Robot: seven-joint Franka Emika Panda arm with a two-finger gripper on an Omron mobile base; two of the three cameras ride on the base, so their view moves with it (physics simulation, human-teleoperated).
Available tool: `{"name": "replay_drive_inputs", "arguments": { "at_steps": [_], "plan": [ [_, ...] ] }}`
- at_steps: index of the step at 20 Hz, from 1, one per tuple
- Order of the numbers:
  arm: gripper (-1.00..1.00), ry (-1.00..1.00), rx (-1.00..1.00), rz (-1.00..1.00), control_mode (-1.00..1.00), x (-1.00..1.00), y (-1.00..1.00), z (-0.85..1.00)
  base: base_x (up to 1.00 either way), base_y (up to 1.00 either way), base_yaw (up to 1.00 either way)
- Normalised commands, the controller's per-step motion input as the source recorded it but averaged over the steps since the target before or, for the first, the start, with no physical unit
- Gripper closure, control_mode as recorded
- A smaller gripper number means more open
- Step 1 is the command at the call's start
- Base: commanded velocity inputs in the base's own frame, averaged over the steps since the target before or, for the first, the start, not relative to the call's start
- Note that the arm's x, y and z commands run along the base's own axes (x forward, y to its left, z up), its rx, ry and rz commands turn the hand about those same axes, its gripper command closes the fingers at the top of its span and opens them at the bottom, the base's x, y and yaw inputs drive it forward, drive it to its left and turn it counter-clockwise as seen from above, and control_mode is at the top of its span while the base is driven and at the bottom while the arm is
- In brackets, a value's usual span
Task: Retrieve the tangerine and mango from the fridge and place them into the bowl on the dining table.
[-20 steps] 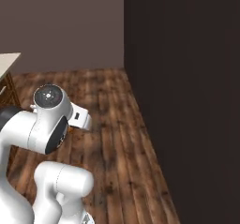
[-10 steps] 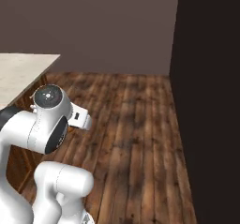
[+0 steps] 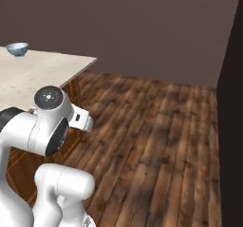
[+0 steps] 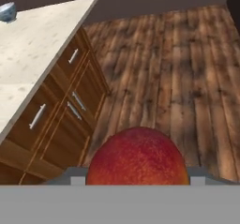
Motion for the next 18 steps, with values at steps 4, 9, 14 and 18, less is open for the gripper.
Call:
{"name": "replay_drive_inputs", "arguments": {
  "at_steps": [4, 9, 14, 18],
  "plan": [
    [1.00, 0.00, 0.00, 0.00, 1.00, 0.00, 0.00, 0.00, 0.78, 0.00, 0.38],
    [1.00, 0.00, 0.00, 0.00, 1.00, 0.00, 0.00, 0.00, 0.89, -0.06, 0.35],
    [1.00, 0.00, 0.00, 0.00, 1.00, 0.00, 0.00, 0.00, 0.94, -0.15, 0.34],
    [1.00, 0.00, 0.00, 0.00, 1.00, 0.00, 0.00, 0.00, 0.94, -0.28, 0.34]
  ]
}}
